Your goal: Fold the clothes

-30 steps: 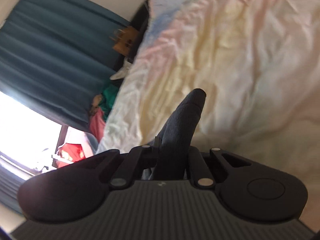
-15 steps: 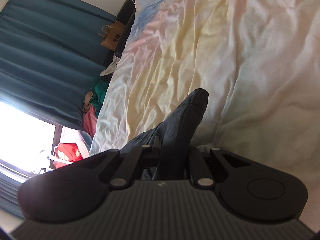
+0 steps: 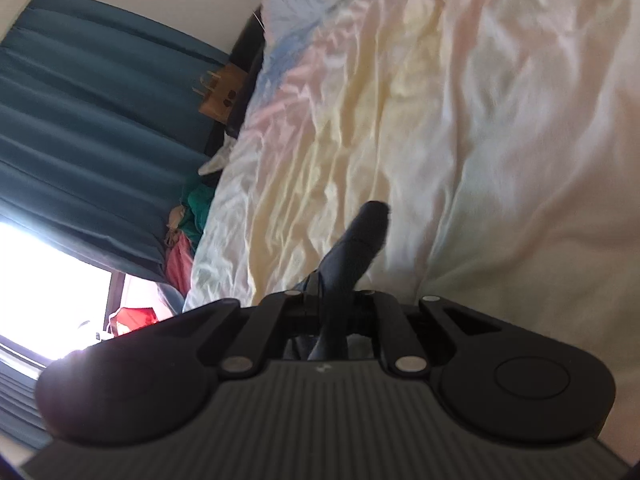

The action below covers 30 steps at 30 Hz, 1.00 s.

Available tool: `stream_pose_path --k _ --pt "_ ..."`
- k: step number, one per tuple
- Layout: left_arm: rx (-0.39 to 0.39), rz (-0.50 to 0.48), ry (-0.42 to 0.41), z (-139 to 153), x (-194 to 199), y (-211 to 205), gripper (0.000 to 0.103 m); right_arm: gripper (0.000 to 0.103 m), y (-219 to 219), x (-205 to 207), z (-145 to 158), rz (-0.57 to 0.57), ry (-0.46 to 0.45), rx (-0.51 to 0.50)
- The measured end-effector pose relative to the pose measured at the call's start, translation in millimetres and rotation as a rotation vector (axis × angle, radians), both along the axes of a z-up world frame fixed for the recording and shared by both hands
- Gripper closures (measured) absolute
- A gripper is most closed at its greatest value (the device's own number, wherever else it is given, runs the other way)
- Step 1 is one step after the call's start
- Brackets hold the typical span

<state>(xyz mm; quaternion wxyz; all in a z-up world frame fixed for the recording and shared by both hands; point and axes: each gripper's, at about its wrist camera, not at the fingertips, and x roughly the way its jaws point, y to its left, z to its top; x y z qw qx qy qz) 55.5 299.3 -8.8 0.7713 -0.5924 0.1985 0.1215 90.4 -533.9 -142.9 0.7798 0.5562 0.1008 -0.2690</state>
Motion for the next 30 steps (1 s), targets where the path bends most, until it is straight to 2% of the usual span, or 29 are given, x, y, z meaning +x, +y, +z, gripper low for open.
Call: stream_pose_path --k 2,4,8,11,13,17,21,24,26,28,29,30 --pt "0.024 -0.029 0.046 7 -11 5 0.095 0.095 2 -6 13 -0.027 -0.022 -0.078" --pt "0.039 -0.056 0.1 -3 -34 11 0.095 0.095 5 -15 22 -0.063 -0.003 -0.097" --pt "-0.003 -0.071 0.188 -43 -73 19 0.094 0.095 13 -45 27 -0.202 0.125 -0.074" --pt "-0.011 -0.055 0.224 -72 -86 27 0.093 0.095 21 -66 22 -0.286 0.209 -0.036" --pt "0.001 -0.052 0.247 -82 -89 30 0.093 0.095 21 -65 12 -0.274 0.304 -0.026" --pt "0.065 -0.078 0.285 -88 -83 30 0.09 0.094 13 -60 -17 -0.235 0.418 0.044" --pt "0.151 -0.145 0.306 -78 -73 25 0.083 0.093 13 -56 -17 -0.212 0.44 0.034" --pt "0.227 -0.214 0.323 -69 -66 21 0.072 0.09 16 -55 -11 -0.204 0.446 0.02" --pt "0.31 -0.264 0.335 -59 -64 16 0.042 0.079 17 -56 -9 -0.208 0.429 0.04" --pt "0.429 -0.298 0.341 -46 -67 6 0.027 0.043 20 -55 -2 -0.21 0.407 0.012" --pt "0.491 -0.31 0.342 -40 -68 -1 0.021 0.035 21 -54 4 -0.216 0.399 -0.015" --pt "0.552 -0.32 0.342 -32 -70 -8 0.02 0.027 25 -52 12 -0.226 0.397 -0.057"
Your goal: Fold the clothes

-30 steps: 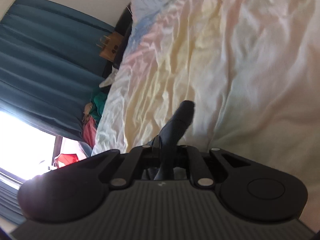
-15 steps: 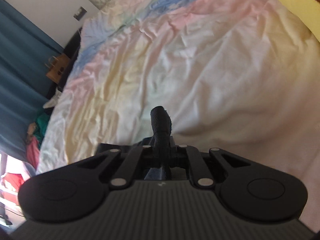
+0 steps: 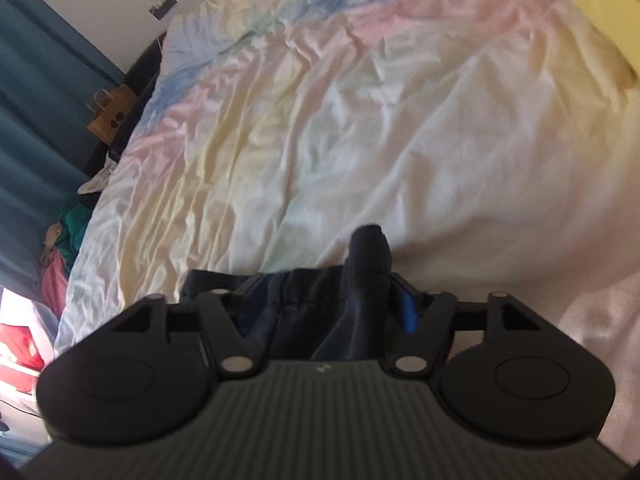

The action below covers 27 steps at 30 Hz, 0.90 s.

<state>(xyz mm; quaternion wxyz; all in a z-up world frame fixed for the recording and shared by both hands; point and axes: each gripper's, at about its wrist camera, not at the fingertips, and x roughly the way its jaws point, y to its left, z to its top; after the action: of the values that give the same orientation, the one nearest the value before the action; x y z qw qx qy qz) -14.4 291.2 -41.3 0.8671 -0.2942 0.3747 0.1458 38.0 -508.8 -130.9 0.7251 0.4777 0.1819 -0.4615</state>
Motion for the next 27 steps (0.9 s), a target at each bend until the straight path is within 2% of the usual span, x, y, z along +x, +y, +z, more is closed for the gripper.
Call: stream_pose_path --k 2,5,9,11,14,20,27 --pt "0.111 -0.037 -0.014 13 -3 -15 0.013 0.025 8 2 16 -0.003 0.006 -0.086" --pt "0.245 -0.064 -0.071 31 -4 -38 0.006 0.025 20 7 40 0.057 -0.037 -0.18" --pt "0.369 -0.13 -0.155 46 15 -83 0.006 0.025 50 19 72 0.237 -0.073 -0.327" --pt "0.391 -0.178 -0.197 51 23 -107 0.005 0.025 67 27 82 0.338 -0.092 -0.386" --pt "0.418 -0.267 -0.252 53 37 -147 0.004 0.025 92 36 90 0.47 -0.127 -0.422" --pt "0.424 -0.394 -0.311 42 70 -221 0.004 0.025 148 50 103 0.718 -0.152 -0.531" --pt "0.437 -0.505 -0.338 32 105 -283 0.004 0.025 198 49 117 0.903 -0.221 -0.607"
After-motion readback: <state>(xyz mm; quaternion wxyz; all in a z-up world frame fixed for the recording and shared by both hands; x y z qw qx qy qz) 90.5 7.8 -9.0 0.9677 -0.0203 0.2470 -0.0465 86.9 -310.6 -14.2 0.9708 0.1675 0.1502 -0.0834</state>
